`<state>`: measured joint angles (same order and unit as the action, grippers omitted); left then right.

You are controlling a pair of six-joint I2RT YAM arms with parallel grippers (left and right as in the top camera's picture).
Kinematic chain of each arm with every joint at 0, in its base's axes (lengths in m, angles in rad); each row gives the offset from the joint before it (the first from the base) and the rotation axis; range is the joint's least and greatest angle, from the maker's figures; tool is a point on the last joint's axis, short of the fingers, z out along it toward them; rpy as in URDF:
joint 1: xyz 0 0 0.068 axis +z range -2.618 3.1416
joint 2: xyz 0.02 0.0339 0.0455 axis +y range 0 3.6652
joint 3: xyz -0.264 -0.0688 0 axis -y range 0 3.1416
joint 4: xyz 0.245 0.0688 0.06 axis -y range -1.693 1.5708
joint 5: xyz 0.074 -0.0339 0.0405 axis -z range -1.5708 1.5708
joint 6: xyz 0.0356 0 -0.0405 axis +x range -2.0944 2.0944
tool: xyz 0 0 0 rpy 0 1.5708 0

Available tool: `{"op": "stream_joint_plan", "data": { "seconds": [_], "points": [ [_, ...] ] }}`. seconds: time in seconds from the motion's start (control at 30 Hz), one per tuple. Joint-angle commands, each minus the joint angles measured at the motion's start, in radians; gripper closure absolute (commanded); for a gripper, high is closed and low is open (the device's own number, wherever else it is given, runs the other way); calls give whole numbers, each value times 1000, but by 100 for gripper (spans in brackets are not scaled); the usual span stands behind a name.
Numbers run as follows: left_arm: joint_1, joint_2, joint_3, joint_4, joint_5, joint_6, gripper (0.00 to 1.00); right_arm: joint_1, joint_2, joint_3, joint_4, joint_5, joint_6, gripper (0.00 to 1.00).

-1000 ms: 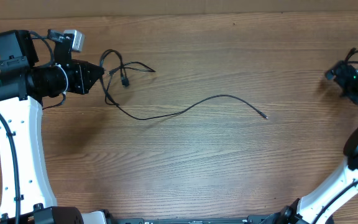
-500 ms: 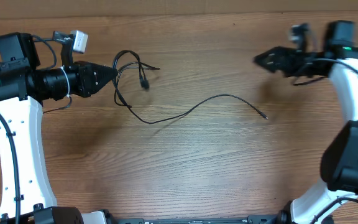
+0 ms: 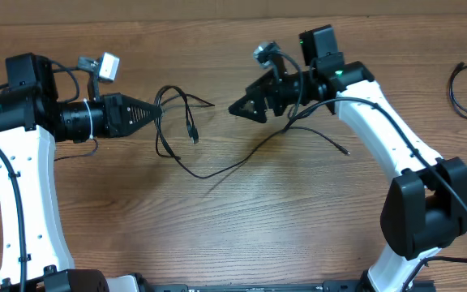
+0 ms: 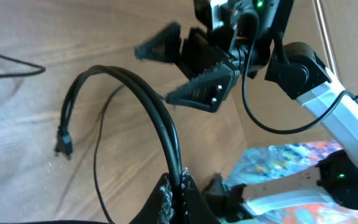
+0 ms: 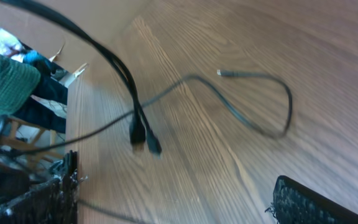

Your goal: Untangle cables

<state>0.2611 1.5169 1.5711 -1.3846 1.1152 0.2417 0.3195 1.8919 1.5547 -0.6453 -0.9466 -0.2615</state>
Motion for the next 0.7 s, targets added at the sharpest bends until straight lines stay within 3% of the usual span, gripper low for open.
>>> {"op": "stream_joint_plan", "data": {
  "seconds": [0.0,0.33,0.67],
  "points": [
    [-7,-1,1,-56,34,11,96,37,6,-5,63,-18,-5,0],
    [-7,-1,1,-163,27,-49,96,70,6,-5,249,-247,-5,0],
    [-7,-1,1,-163,27,-116,96,137,6,-5,279,-337,-6,0]
  ]
}}
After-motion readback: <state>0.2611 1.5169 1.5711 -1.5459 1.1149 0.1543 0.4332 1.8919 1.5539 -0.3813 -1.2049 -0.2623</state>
